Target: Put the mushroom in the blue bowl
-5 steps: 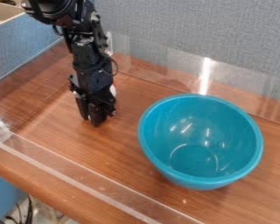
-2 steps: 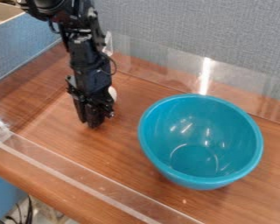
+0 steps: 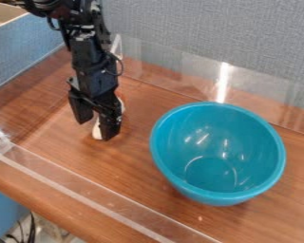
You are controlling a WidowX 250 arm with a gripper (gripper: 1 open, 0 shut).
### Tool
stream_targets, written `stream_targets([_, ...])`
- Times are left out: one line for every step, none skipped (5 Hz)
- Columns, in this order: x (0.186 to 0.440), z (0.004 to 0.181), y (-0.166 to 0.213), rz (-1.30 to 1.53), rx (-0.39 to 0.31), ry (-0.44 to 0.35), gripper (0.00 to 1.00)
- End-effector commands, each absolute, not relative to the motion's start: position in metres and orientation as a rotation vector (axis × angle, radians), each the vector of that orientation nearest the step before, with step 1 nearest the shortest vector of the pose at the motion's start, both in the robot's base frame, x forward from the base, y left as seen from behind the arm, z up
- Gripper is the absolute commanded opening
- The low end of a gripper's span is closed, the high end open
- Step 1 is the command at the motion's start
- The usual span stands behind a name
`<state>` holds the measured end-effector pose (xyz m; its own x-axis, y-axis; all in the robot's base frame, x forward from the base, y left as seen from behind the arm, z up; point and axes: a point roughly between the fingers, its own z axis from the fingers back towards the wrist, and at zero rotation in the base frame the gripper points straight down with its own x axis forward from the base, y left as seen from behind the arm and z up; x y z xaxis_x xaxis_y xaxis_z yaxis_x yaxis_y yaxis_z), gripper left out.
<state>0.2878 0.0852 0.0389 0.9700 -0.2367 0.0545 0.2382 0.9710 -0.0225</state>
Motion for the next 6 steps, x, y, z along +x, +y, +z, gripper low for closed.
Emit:
stream_targets([0.293, 0.049, 0.092, -0.223, -0.009, -0.097, 1.00])
stream_targets([0.293, 0.043, 0.093, -0.219, -0.015, -0.088, 1.00])
stream_targets([0.293, 0.038, 0.093, -0.215, -0.018, -0.080, 0.00])
stream_targets([0.292, 0.044, 0.093, -0.220, -0.022, -0.086, 0.00])
stream_targets([0.292, 0.065, 0.089, -0.219, -0.022, -0.117, 0.00])
stream_targets([0.293, 0.092, 0.080, -0.228, -0.022, -0.158, 0.00])
